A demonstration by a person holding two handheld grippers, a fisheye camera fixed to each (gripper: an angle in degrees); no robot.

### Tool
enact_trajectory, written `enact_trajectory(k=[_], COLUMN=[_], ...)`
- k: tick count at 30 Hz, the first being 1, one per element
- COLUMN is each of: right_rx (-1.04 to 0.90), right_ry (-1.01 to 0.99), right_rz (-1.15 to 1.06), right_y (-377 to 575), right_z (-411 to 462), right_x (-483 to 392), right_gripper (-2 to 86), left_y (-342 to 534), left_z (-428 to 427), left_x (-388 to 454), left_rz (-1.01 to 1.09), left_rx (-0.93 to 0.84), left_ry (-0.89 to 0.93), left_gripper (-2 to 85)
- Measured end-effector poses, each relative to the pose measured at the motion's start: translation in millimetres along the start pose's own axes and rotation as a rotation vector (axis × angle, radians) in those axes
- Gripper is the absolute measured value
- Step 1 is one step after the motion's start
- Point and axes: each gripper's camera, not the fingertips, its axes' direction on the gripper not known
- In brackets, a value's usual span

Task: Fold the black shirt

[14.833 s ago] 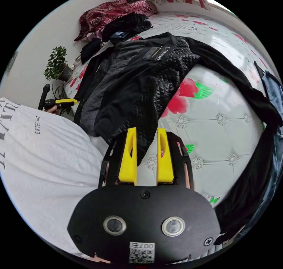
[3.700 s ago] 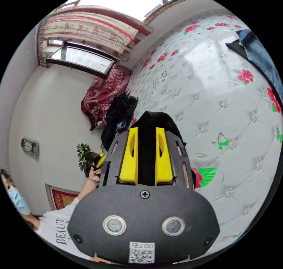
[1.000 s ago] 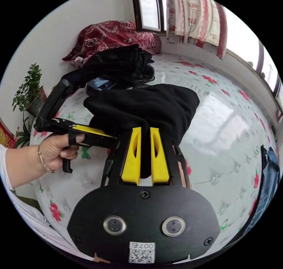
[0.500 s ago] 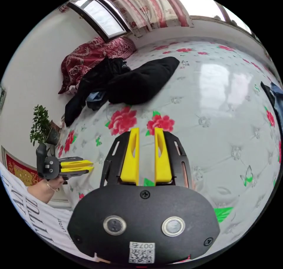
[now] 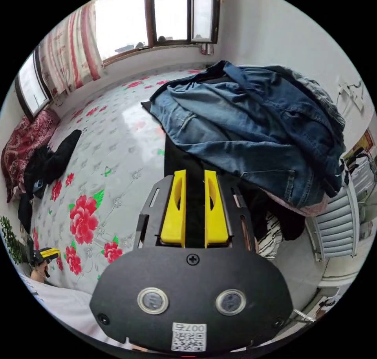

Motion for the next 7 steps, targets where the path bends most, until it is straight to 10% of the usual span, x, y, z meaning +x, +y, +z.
enact_trajectory(k=[7], right_rx=[0.249], right_ry=[0.284], right_rz=[0.205], right_y=[-70.5], right_z=[-120.6], right_x=[174.7], right_gripper=[11.5], left_y=[-11.7], left_z=[4.4], left_x=[5.3], left_rz=[-0.165], left_rx=[-0.022], left_ry=[0.069], left_gripper=[3.1])
